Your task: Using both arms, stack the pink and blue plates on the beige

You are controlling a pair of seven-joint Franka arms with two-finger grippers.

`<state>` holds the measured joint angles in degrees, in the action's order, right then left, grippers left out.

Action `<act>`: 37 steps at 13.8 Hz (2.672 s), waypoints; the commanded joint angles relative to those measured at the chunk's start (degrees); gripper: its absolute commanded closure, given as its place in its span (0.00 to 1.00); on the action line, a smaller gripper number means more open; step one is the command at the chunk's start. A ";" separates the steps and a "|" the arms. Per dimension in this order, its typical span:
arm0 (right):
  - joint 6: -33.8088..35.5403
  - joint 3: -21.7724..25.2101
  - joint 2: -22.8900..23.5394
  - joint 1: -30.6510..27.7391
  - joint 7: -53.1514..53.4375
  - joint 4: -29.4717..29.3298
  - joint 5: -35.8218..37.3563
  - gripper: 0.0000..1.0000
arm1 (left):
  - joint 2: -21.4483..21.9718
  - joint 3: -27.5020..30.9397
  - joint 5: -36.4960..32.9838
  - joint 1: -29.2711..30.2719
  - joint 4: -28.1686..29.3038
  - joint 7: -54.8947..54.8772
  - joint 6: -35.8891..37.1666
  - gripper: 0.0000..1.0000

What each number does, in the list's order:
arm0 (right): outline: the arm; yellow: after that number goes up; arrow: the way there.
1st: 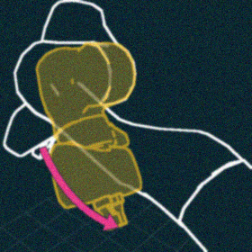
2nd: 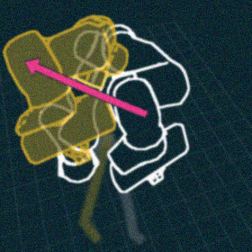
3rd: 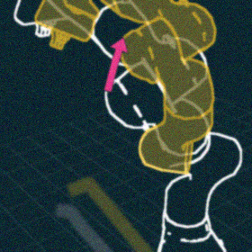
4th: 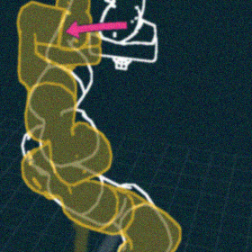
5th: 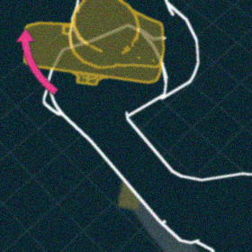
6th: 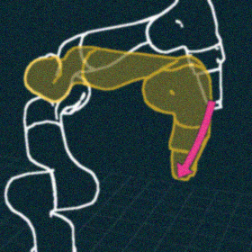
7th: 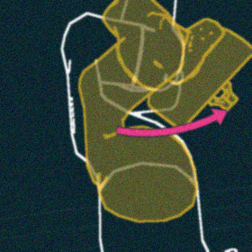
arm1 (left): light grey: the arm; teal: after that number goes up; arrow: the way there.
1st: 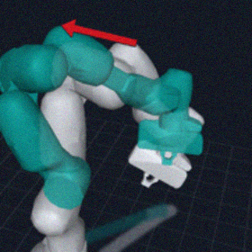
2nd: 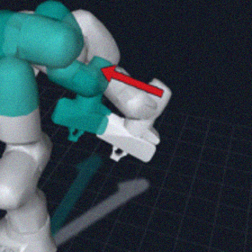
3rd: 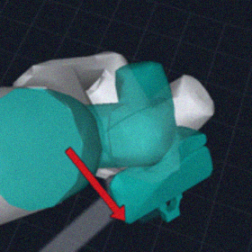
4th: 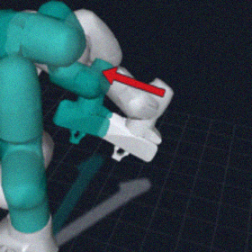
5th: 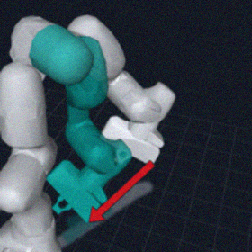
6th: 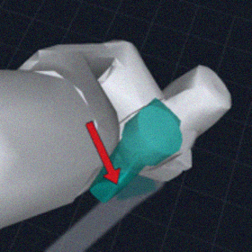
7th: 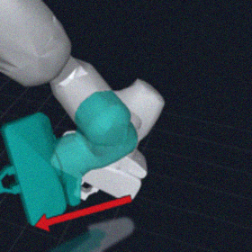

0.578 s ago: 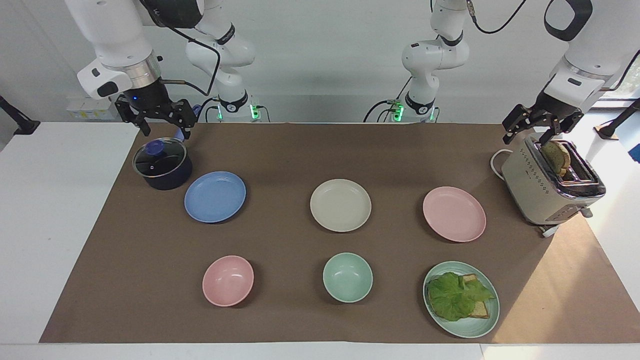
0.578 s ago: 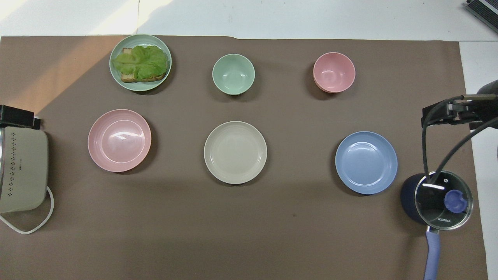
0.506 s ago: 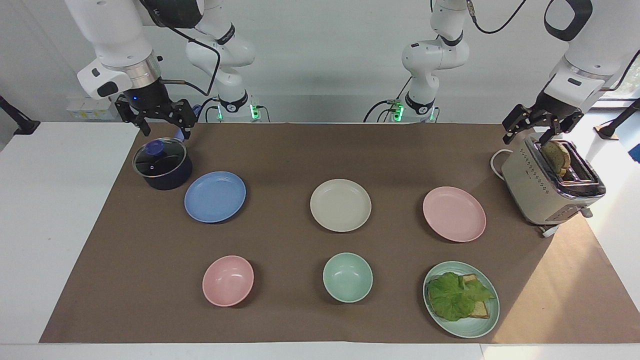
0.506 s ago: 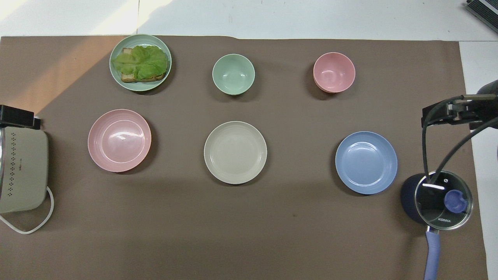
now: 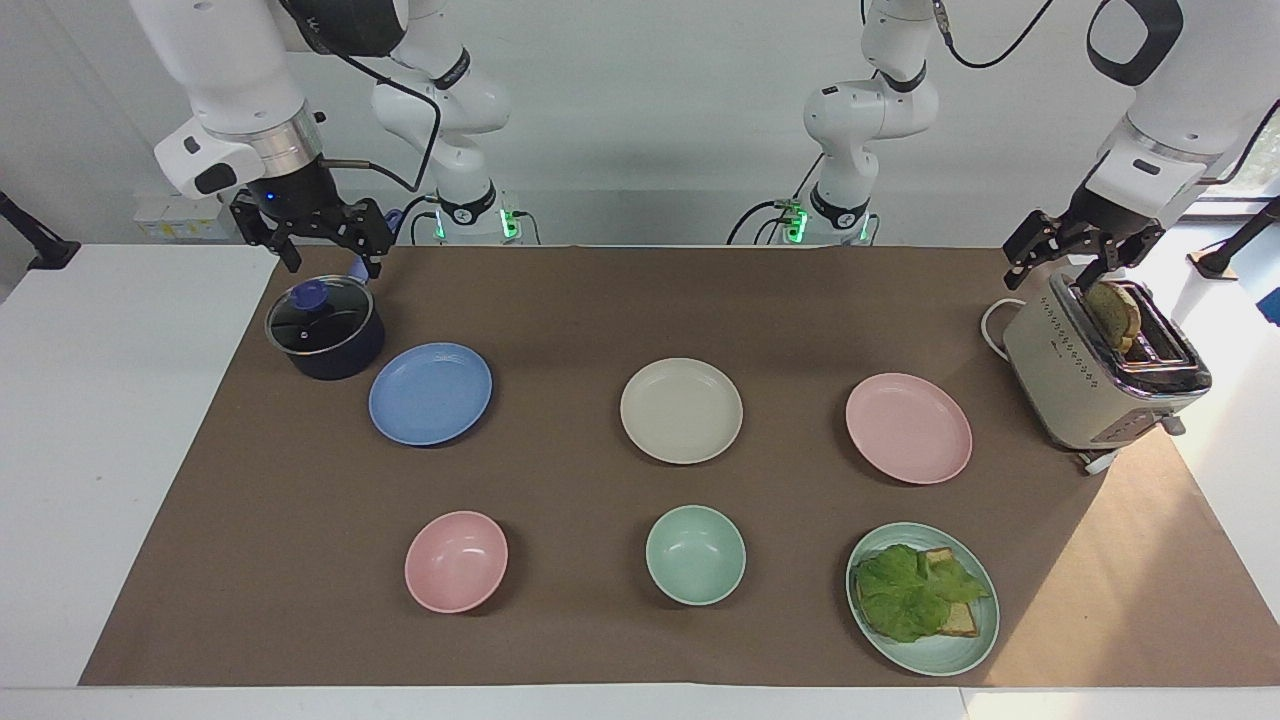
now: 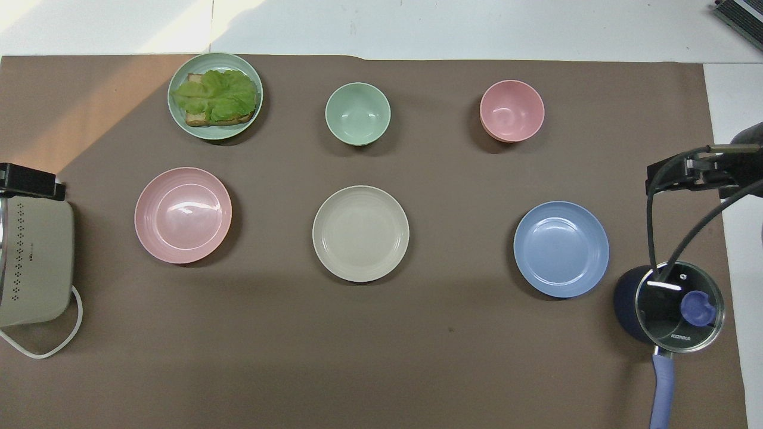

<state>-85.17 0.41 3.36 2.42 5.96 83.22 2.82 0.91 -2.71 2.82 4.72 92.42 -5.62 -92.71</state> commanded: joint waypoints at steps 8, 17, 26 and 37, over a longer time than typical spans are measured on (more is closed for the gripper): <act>-0.35 0.30 -0.20 0.04 0.02 0.19 -0.45 0.00 | -1.61 0.42 -1.24 -0.24 16.82 0.08 -18.54 0.00; -0.43 0.30 -0.37 0.13 -0.16 0.36 -0.45 0.00 | -10.40 0.51 -1.15 0.38 19.89 0.08 -27.33 0.00; -0.44 0.39 -0.37 0.04 -0.42 0.36 -0.45 0.00 | -14.98 0.42 2.89 1.43 24.56 4.92 -29.90 0.00; -0.44 0.39 -0.37 0.04 -0.16 0.36 -0.45 0.00 | -14.80 0.43 3.24 1.17 24.30 5.00 -27.00 1.00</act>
<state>-85.17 0.41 3.36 2.42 5.97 83.22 2.82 -14.65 -2.48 5.37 6.27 116.10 -0.88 -120.68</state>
